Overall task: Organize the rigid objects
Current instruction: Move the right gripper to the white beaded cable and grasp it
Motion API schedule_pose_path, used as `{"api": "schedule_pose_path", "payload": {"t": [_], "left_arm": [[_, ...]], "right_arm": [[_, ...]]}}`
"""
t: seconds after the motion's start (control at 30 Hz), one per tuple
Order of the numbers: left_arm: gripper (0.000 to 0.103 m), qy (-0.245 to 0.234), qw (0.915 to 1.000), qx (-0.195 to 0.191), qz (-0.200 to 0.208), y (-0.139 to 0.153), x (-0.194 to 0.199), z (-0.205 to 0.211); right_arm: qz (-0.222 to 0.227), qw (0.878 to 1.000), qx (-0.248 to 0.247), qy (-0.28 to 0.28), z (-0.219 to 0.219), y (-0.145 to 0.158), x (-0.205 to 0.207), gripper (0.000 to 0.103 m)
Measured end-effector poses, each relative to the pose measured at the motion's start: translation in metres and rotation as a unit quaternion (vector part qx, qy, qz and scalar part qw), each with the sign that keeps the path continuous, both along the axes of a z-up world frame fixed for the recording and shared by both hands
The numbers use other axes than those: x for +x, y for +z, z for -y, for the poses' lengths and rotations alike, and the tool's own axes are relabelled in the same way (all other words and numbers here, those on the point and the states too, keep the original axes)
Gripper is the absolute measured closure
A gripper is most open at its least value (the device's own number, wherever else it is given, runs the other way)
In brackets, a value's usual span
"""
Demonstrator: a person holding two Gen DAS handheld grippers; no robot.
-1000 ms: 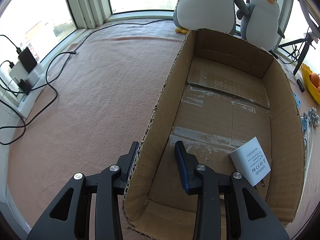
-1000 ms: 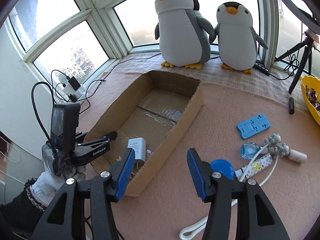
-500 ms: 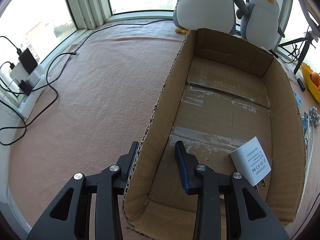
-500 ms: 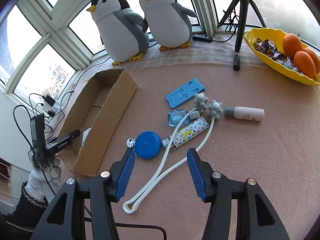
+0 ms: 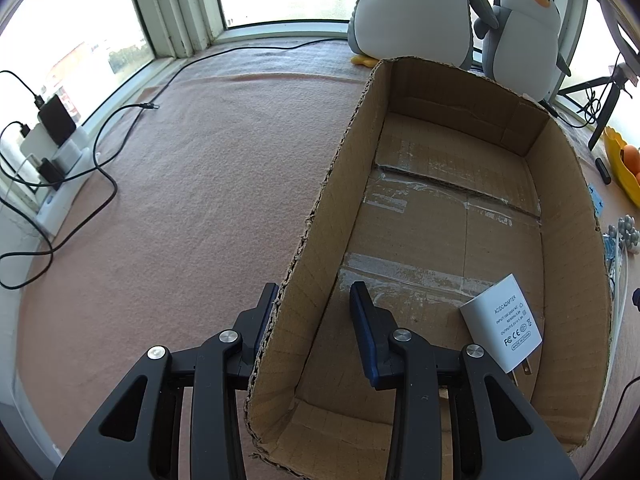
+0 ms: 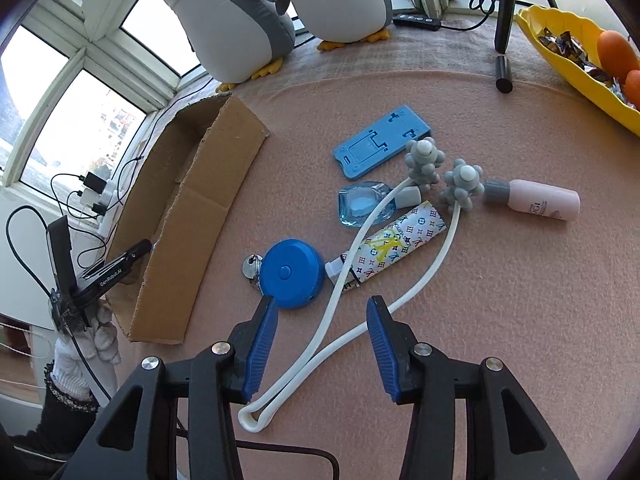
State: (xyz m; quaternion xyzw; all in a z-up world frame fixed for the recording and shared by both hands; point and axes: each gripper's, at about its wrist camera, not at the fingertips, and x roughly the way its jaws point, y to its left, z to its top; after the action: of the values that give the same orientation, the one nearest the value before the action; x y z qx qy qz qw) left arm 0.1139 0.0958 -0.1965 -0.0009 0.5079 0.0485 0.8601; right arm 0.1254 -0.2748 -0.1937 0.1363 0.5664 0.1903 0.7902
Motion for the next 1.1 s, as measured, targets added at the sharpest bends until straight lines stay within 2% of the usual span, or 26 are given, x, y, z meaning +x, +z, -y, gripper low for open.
{"api": "schedule_pose_path", "payload": {"t": [0.13,0.27,0.57,0.87,1.0,1.1], "left_arm": [[0.068,0.001,1.0000,0.004,0.000,0.000,-0.001,0.001],[0.068,-0.001,1.0000,0.007,0.000,0.001,-0.001,0.002],[0.068,-0.003,0.9999,0.011,-0.002,0.001,0.000,0.003],[0.068,-0.006,0.9997,0.021,-0.005,0.002,0.002,0.006],[0.068,-0.006,0.9997,0.024,-0.006,0.002,0.002,0.007],[0.068,-0.006,0.9997,0.025,-0.005,0.002,0.003,0.006]], "right_arm": [[-0.007,0.999,0.014,-0.036,0.024,-0.006,0.000,0.061],[-0.026,0.996,0.051,-0.067,0.043,-0.018,0.003,0.061],[-0.044,0.988,0.115,-0.095,0.055,-0.037,0.008,0.061],[-0.037,0.971,0.200,-0.128,0.068,-0.052,0.009,0.072],[-0.030,0.969,0.206,-0.132,0.066,-0.049,0.008,0.078],[-0.023,0.973,0.194,-0.124,0.058,-0.042,0.011,0.083]]}}
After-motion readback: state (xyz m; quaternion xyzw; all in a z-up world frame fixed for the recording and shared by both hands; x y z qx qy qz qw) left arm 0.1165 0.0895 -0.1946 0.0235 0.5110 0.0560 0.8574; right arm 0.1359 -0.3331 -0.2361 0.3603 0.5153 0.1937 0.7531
